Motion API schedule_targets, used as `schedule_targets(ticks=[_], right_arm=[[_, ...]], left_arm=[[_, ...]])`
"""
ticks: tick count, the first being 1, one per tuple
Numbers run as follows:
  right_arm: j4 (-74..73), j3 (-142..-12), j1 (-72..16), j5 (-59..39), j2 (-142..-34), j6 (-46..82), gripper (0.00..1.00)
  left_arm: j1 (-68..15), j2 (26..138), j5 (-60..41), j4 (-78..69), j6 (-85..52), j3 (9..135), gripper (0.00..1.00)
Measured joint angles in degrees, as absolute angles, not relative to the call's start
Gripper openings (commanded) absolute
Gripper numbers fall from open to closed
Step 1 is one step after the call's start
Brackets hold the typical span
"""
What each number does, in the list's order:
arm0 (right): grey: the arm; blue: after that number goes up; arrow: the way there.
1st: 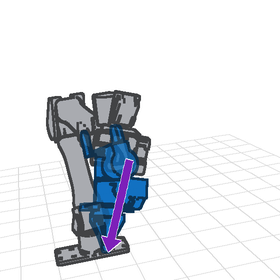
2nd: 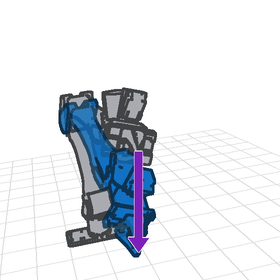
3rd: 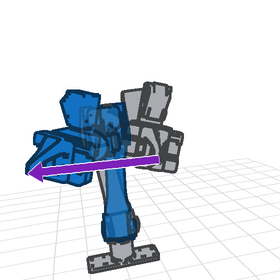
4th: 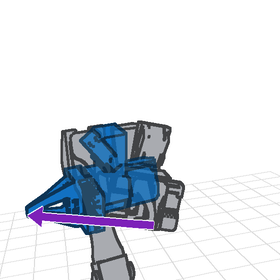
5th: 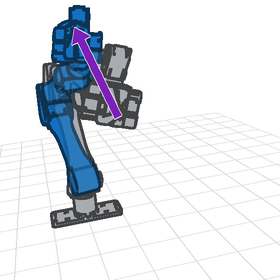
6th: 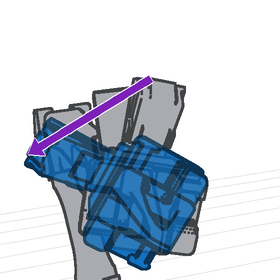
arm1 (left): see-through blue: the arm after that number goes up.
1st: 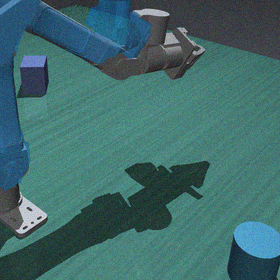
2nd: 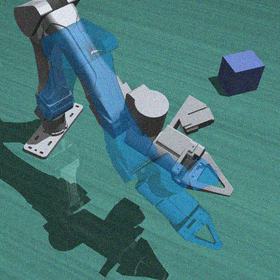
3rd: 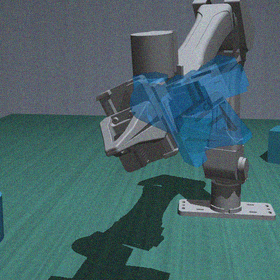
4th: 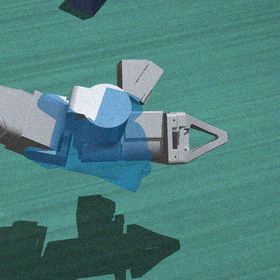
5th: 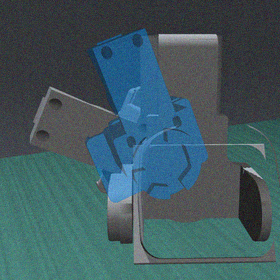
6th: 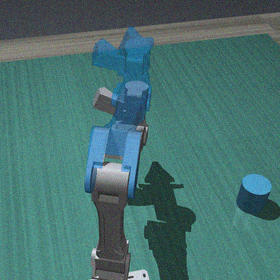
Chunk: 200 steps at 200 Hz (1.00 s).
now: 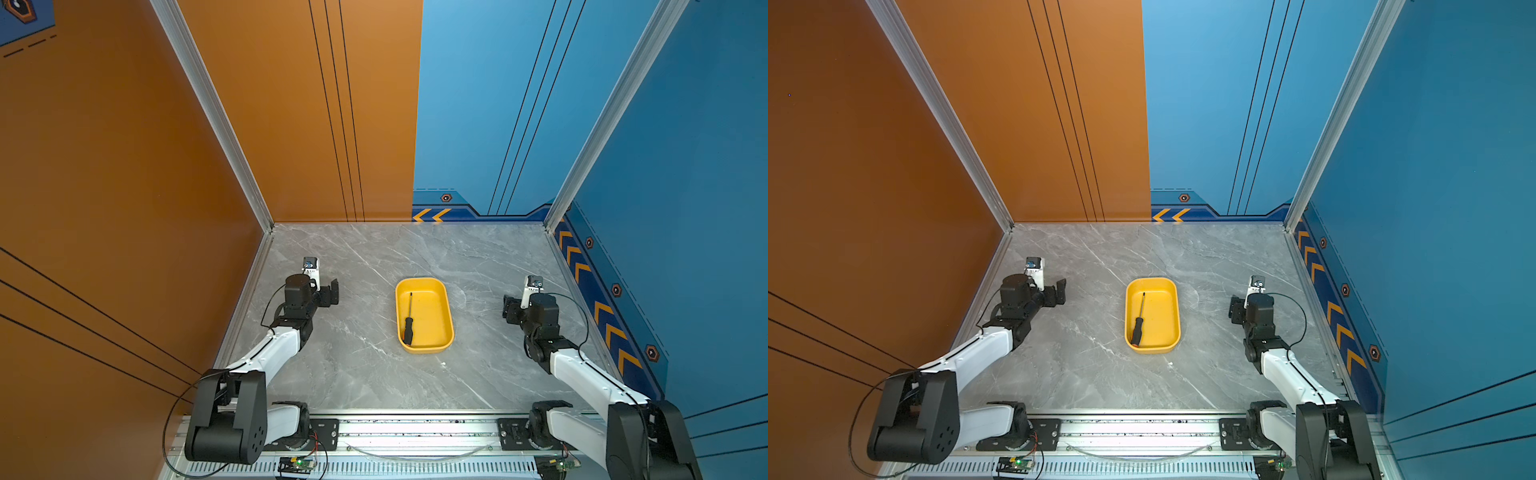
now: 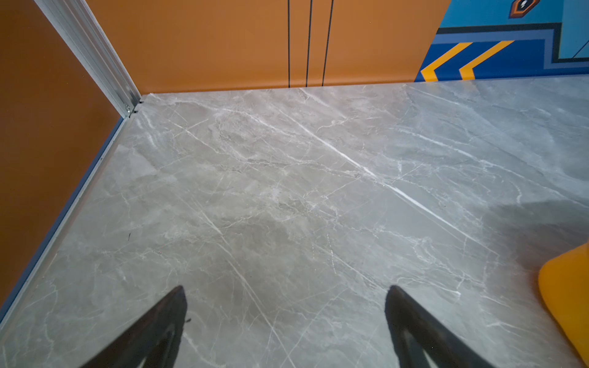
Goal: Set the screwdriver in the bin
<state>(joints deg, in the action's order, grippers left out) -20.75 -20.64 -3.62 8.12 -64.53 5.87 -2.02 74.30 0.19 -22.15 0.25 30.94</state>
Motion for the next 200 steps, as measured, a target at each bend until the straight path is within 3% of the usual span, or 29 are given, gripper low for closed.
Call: schedule_targets(ticks=[120, 200], right_arm=[[-54.89, -16.82, -3.31, 8.12, -85.78, 3.38, 0.74], [-55.59, -19.09, -2.85, 7.44, -88.42, 2.94, 0.76]], left_arm=[[1.87, 85.3, -3.53, -43.16, 0.6, 23.57, 0.98], [0.62, 88.95, -1.69, -50.13, 0.62, 22.59, 0.98]])
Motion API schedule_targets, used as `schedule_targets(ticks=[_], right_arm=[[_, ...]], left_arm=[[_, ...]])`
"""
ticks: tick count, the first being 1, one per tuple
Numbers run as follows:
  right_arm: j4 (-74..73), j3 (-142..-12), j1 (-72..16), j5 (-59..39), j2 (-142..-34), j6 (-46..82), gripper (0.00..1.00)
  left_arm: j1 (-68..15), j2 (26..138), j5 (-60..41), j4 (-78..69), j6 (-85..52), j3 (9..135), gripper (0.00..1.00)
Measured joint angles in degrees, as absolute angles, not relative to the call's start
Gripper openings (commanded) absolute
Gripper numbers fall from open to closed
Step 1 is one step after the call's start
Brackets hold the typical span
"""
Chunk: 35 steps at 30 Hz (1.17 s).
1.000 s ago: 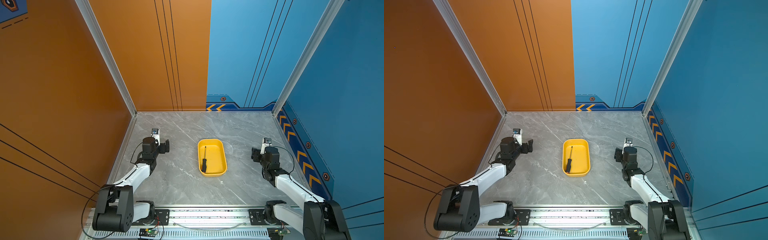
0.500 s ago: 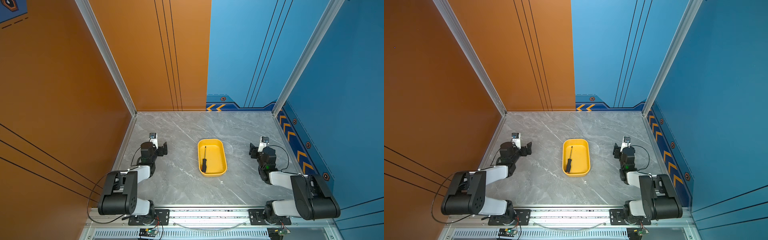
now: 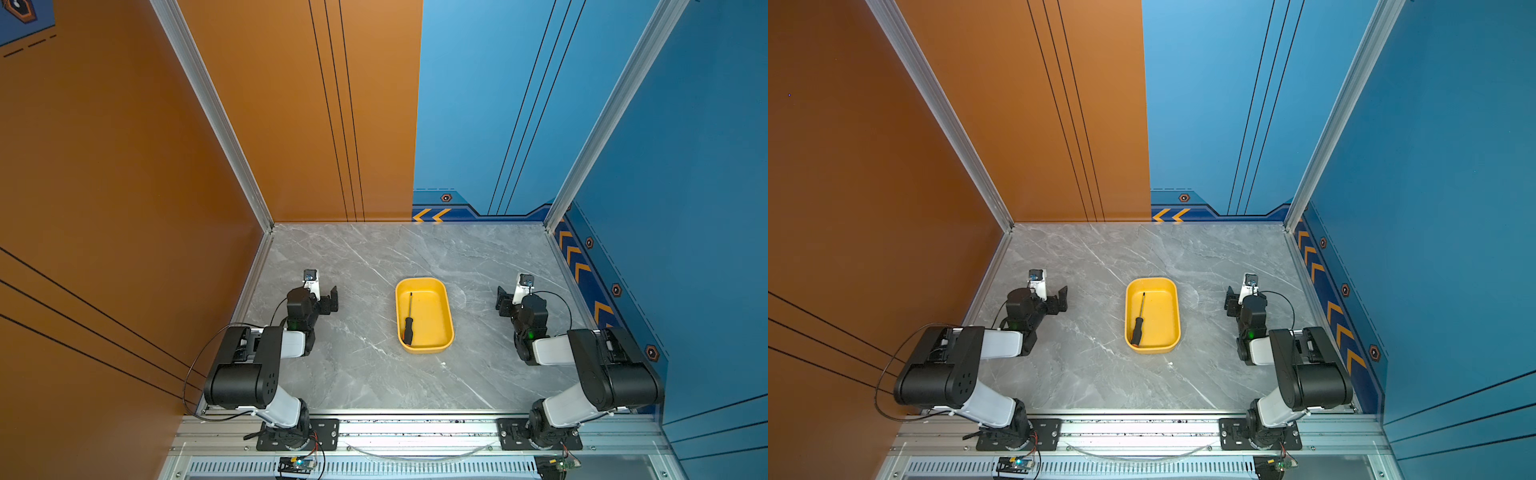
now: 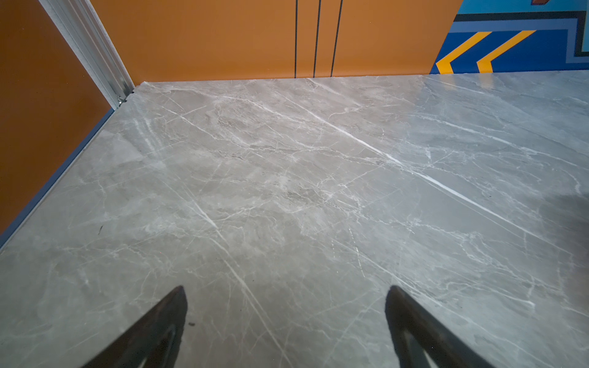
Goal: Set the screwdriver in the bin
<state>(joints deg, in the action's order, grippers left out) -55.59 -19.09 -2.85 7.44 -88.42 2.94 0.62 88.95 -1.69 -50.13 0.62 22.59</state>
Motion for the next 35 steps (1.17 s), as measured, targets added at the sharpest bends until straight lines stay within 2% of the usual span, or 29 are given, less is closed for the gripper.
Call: schedule_targets(ticks=[12, 13, 35], right_arm=[[-52.97, -20.95, -0.95, 5.48, -88.42, 3.22, 0.94], [-52.95, -20.95, -0.95, 5.45, -88.42, 3.27, 1.0], [-52.95, -20.95, -2.31, 6.24, -88.42, 3.16, 1.0]], left_arm=[[0.64, 88.97, -1.5, -51.42, 0.62, 22.59, 0.98], [0.64, 88.97, -1.52, -51.46, 0.62, 22.59, 0.98], [0.64, 88.97, -1.48, -51.68, 0.62, 22.55, 0.98]])
